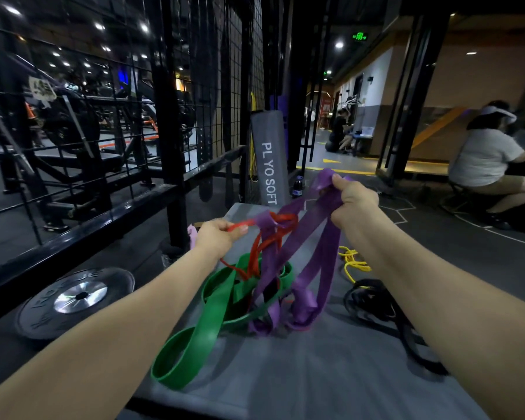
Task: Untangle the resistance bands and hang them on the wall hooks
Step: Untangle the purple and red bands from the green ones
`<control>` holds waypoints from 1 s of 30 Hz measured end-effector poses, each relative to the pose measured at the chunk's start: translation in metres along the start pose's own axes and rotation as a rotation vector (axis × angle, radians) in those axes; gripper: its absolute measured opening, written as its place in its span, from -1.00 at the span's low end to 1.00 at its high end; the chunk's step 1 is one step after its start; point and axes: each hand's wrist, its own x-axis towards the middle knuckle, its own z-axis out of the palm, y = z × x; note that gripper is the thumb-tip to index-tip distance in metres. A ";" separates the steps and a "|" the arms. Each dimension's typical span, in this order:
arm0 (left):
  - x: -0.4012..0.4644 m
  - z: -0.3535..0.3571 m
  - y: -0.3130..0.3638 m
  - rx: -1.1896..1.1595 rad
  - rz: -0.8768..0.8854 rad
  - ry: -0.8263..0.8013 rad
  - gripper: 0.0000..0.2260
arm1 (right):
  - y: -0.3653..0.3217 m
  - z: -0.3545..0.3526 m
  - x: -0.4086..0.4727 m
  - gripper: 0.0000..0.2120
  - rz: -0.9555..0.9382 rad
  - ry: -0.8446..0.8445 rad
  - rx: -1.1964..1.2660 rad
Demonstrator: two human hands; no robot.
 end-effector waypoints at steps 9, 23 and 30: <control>-0.046 0.037 -0.062 0.426 0.014 -0.188 -0.66 | 0.040 -0.028 0.005 -0.58 0.069 0.124 -0.065; -0.051 0.095 -0.109 0.542 -0.005 0.010 -0.68 | 0.033 -0.079 0.044 -0.77 0.129 0.193 -0.079; -0.033 0.095 -0.104 0.857 0.044 0.015 -0.86 | 0.043 -0.088 0.068 -0.81 0.141 0.188 -0.078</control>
